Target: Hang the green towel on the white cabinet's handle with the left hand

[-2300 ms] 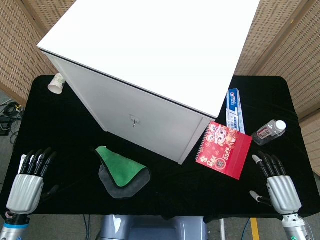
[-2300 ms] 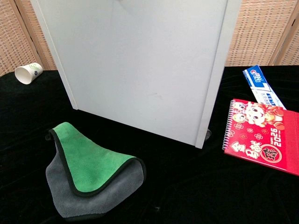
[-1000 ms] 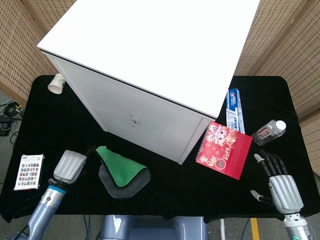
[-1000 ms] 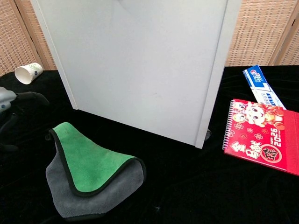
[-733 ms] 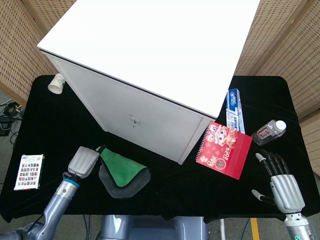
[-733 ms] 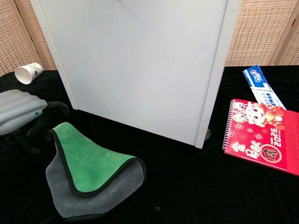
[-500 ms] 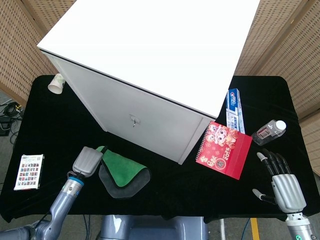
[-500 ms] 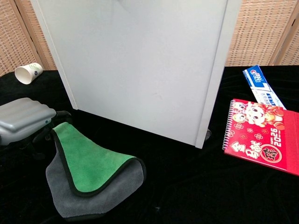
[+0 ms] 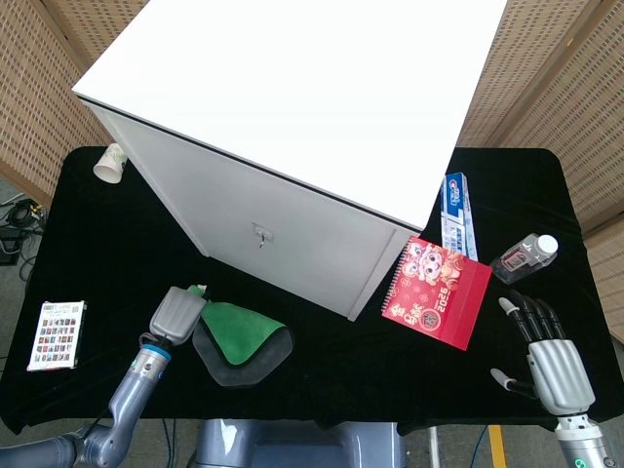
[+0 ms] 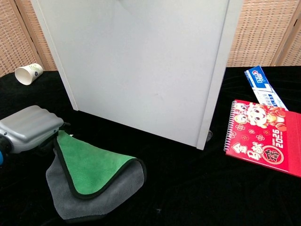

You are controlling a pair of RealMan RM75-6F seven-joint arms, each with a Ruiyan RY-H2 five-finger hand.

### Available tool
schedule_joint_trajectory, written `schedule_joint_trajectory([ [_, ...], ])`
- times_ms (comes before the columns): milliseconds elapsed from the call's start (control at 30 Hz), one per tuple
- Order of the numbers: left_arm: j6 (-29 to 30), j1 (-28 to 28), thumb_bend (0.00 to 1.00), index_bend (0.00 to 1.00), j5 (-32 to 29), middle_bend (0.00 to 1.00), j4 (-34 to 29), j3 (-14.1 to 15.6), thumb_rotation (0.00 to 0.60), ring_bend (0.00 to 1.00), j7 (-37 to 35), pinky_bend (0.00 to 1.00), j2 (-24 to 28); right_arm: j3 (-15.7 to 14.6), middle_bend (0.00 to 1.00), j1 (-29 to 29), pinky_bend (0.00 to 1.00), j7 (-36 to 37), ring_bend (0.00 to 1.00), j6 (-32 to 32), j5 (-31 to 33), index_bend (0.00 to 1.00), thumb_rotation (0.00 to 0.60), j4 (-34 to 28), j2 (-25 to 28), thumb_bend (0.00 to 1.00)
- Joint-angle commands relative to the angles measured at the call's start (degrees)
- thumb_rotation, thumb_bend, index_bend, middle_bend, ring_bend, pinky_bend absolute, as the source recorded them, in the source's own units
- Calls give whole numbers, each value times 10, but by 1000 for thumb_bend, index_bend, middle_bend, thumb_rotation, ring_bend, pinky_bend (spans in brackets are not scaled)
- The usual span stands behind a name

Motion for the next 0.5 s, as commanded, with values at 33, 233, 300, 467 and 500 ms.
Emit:
schedule_joint_trajectory([
  [33, 17, 0, 664, 520, 21, 760, 26, 11, 600, 724, -18, 625, -15, 1, 0, 0, 0, 1, 0, 1, 0, 0, 600, 0, 0, 150],
  [233, 71, 3, 706, 619, 87, 772, 25, 25, 600, 735, -53, 625, 1, 2, 0, -1, 0, 10, 0, 6, 1, 0, 600, -1, 4, 150],
  [300, 94, 4, 706, 677, 115, 775, 9, 31, 600, 739, -63, 625, 18, 2, 0, -1, 0, 11, 0, 6, 0, 0, 600, -1, 4, 150],
  [467, 148, 3, 706, 775, 199, 777, -33, 50, 600, 740, -64, 625, 61, 1, 0, -2, 0, 10, 0, 8, -3, 0, 600, -3, 5, 150],
  [500, 158, 2, 706, 791, 217, 777, -40, 54, 600, 740, -61, 625, 69, 1, 0, -2, 0, 10, 0, 9, -3, 0, 600, -3, 5, 150],
])
